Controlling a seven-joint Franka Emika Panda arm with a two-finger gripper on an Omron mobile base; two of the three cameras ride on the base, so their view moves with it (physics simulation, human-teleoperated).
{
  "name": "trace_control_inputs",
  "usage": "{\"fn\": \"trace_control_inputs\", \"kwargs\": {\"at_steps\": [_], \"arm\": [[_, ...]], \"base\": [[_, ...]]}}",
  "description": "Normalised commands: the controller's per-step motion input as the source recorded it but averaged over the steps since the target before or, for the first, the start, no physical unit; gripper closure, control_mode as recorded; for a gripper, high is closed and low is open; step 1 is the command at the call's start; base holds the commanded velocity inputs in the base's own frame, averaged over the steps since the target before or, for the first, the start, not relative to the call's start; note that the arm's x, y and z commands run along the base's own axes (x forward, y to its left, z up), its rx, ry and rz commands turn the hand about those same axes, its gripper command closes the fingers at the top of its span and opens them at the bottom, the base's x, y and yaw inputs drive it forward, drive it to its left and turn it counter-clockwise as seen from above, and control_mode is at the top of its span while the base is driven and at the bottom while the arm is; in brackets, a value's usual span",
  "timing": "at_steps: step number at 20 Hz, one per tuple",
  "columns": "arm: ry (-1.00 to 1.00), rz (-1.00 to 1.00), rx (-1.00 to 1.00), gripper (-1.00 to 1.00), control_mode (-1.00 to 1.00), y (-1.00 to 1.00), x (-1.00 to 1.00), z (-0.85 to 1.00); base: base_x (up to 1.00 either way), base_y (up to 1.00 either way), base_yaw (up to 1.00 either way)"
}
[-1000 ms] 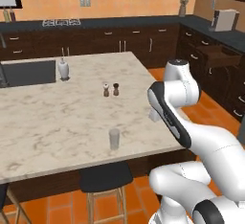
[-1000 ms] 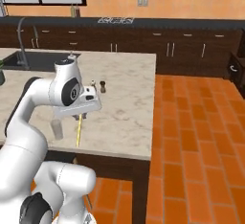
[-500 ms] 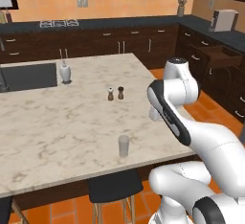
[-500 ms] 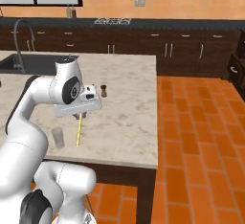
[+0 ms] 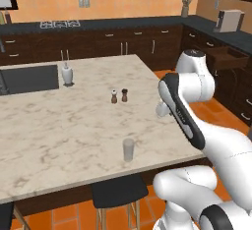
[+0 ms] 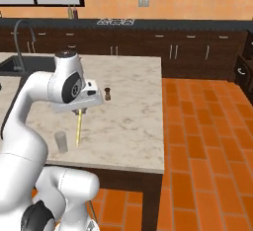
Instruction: Take a straw from the drawer in front and place it inside the glass cup on the dining counter.
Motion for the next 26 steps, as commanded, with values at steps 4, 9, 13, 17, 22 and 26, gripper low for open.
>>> {"fn": "trace_control_inputs", "kwargs": {"at_steps": [4, 9, 13, 17, 22, 26], "arm": [[-0.18, 0.15, 0.21, 1.0, -1.0, 0.01, -0.26, 0.67], [-0.15, 0.23, 0.27, 1.0, -1.0, 0.16, -0.05, 0.47], [-0.05, 0.26, 0.23, 1.0, -1.0, 0.51, 0.0, 0.15], [-0.05, 0.26, 0.19, 1.0, -1.0, 0.74, -0.13, 0.0], [-0.12, 0.21, 0.22, 1.0, -1.0, 0.5, -0.07, -0.05], [-0.16, 0.2, 0.17, 1.0, -1.0, 0.31, -0.04, -0.2]], "base": [[0.0, 0.0, 0.0], [0.0, 0.0, 0.0], [0.0, 0.0, 0.0], [0.0, 0.0, 0.0], [0.0, 0.0, 0.0], [0.0, 0.0, 0.0]]}}
